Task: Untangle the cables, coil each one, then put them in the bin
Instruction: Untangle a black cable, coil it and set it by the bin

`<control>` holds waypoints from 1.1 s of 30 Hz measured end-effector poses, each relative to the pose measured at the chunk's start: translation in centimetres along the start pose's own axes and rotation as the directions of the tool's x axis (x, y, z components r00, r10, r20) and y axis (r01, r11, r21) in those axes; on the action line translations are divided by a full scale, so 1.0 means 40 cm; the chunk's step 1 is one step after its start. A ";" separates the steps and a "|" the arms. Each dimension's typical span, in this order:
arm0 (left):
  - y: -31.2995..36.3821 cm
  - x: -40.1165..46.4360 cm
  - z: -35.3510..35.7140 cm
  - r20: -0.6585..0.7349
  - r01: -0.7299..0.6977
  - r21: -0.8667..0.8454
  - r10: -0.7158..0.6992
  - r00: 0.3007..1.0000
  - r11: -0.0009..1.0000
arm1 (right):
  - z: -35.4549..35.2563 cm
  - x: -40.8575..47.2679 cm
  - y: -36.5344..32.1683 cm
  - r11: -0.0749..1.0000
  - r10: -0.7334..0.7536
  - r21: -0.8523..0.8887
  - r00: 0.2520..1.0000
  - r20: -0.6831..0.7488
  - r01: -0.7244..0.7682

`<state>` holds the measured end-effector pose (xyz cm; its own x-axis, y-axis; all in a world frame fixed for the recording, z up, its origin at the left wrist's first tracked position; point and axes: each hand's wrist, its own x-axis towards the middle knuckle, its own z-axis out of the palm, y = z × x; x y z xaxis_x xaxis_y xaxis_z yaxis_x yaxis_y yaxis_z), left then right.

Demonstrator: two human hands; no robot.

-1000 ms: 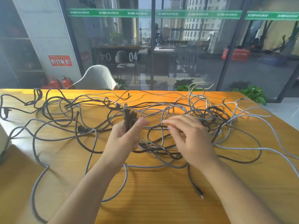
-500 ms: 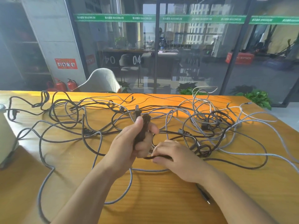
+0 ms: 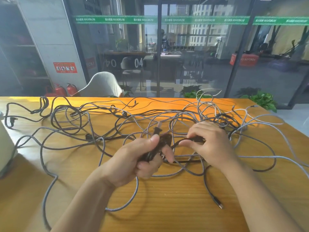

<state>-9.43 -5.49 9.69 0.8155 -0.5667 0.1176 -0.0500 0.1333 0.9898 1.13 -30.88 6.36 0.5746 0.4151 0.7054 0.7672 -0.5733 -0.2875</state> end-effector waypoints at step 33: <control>-0.032 0.047 0.033 -0.643 -0.070 0.355 0.298 0.705 0.932 | 0.017 -0.012 -0.186 0.977 -0.064 0.212 0.985 0.161 0.029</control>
<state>-8.57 -7.80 8.73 0.9312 0.1631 0.3261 -0.3084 -0.1249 0.9430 -4.67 -26.34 7.73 0.5629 0.5592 0.6086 0.8262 -0.3988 -0.3978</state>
